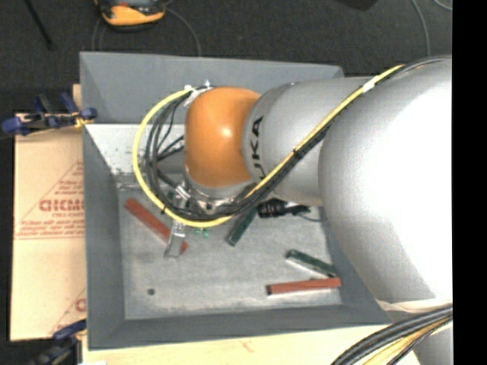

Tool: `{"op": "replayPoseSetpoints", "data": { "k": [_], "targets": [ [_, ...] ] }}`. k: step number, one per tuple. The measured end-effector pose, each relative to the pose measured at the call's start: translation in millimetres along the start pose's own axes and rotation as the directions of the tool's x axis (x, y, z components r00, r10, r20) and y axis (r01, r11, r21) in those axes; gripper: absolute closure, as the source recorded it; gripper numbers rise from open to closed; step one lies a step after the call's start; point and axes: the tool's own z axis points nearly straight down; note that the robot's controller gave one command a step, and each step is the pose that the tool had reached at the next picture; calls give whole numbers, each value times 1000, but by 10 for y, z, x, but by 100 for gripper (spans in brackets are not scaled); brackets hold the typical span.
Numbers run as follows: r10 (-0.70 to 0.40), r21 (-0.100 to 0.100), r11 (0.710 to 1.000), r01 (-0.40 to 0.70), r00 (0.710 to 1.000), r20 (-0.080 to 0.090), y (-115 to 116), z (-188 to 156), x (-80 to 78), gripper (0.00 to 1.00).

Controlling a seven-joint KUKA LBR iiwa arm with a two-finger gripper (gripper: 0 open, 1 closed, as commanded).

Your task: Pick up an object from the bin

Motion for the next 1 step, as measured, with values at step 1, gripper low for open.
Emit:
{"op": "replayPoseSetpoints", "data": {
  "k": [1],
  "targets": [
    [28,2,1000,-28,1000,0,-5,407,-32,0]
  ]
}}
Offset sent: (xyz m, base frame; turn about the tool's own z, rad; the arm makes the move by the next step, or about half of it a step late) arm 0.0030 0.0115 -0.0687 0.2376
